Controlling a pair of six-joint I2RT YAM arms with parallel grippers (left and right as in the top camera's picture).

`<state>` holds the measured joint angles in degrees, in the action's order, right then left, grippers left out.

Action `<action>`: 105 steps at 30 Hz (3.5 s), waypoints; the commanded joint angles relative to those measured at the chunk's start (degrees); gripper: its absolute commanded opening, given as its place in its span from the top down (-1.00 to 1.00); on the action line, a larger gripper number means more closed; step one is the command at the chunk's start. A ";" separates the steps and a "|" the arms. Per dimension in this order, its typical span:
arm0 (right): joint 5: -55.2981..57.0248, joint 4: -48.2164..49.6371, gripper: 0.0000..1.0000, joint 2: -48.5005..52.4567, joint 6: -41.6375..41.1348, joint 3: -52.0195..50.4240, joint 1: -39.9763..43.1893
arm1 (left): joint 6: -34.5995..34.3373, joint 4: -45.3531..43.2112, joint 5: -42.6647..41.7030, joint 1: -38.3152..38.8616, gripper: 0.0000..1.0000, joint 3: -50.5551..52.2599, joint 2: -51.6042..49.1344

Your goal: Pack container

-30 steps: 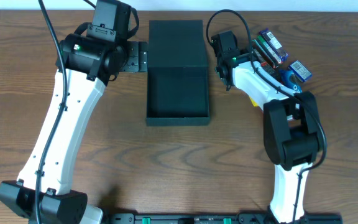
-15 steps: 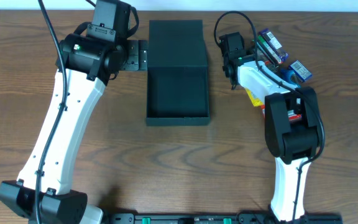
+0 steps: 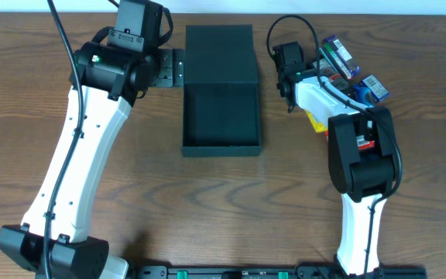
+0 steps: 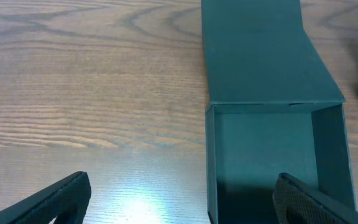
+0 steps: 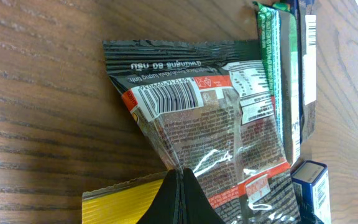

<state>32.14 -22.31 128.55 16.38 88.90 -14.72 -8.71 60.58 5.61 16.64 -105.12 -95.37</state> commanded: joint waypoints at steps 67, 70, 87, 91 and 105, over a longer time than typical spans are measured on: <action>-75.08 12.26 -0.54 -17.27 -81.55 -13.77 -6.38 | -2.69 -0.61 -5.33 -21.88 -0.90 -0.02 -0.57; -75.17 11.06 -0.49 -17.33 -79.95 -13.75 -3.67 | -2.69 -0.61 -6.16 -21.88 -0.91 -0.02 -0.57; -65.33 1.16 0.98 -20.52 -42.42 -8.11 -12.50 | -2.69 -0.61 -7.02 -21.88 -0.90 -0.02 -0.57; -64.67 5.40 0.97 -20.52 -39.41 -8.11 -14.84 | -2.69 -0.57 -7.02 -21.88 -0.91 -0.02 -0.57; -58.95 6.64 0.97 -12.92 -34.97 -8.11 -20.52 | -2.64 0.79 -6.93 -21.88 -0.90 -0.02 -0.57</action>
<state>-27.86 -15.42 112.57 -20.21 79.83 -34.87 -10.70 61.06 -1.30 -5.15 -105.12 -95.39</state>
